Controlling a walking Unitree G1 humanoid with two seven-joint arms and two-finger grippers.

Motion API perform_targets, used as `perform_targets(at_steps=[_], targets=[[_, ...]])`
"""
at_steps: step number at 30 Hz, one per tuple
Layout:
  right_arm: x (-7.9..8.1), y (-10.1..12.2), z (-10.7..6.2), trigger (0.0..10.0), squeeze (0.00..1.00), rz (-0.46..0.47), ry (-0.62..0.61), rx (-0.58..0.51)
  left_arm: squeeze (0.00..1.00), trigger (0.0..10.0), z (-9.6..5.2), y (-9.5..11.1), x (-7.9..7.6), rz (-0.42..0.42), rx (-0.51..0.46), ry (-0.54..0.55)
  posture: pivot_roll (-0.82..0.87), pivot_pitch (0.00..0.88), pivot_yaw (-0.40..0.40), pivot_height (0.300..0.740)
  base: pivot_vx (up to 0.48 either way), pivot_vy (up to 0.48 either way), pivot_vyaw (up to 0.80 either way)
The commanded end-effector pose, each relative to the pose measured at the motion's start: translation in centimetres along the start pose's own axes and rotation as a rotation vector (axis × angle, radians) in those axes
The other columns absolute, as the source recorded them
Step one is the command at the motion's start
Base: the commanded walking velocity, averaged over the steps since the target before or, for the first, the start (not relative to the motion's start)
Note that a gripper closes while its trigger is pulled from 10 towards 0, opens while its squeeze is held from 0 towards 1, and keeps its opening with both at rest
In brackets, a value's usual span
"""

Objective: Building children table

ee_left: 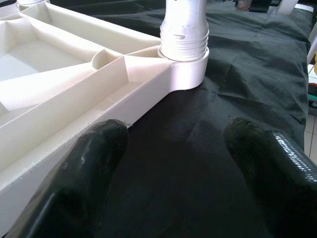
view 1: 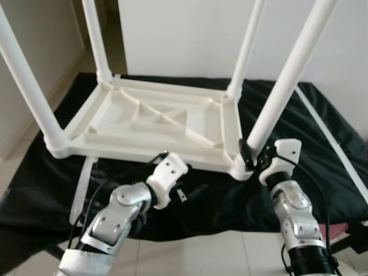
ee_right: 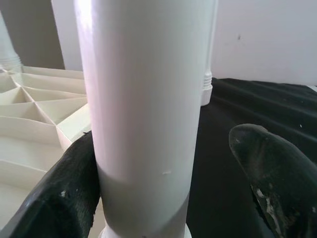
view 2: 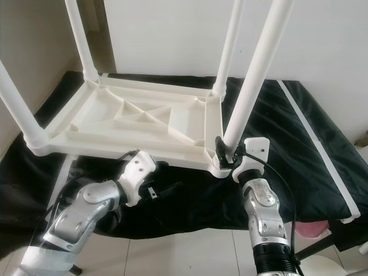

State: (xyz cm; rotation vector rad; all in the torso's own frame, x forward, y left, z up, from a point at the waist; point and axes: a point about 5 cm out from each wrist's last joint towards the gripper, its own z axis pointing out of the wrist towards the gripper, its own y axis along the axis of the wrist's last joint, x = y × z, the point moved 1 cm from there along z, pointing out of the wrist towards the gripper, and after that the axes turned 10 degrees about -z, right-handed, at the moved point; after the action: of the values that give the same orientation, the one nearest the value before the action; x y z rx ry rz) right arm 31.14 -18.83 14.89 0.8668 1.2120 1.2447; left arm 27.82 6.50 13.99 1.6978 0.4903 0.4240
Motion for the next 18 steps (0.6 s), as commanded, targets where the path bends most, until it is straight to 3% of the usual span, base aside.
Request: perform_targets(at_steps=[1, 18], targets=[[-0.4, 0.0, -0.3, 10.0, 0.0, 0.0, 0.001, 0.001, 0.0, 10.0, 0.1, 0.5, -0.5, 0.008, -0.003, -0.049, -0.01, 0.033, -0.034, 0.74, 0.0, 0.0, 0.0], [0.2, 0.8, -2.0, 10.0, 0.0, -0.006, 0.112, -0.044, 0.0, 10.0, -0.4, 0.9, -0.9, 0.025, 0.006, -0.132, -0.03, 0.011, -0.012, 0.74, 0.0, 0.0, 0.0]])
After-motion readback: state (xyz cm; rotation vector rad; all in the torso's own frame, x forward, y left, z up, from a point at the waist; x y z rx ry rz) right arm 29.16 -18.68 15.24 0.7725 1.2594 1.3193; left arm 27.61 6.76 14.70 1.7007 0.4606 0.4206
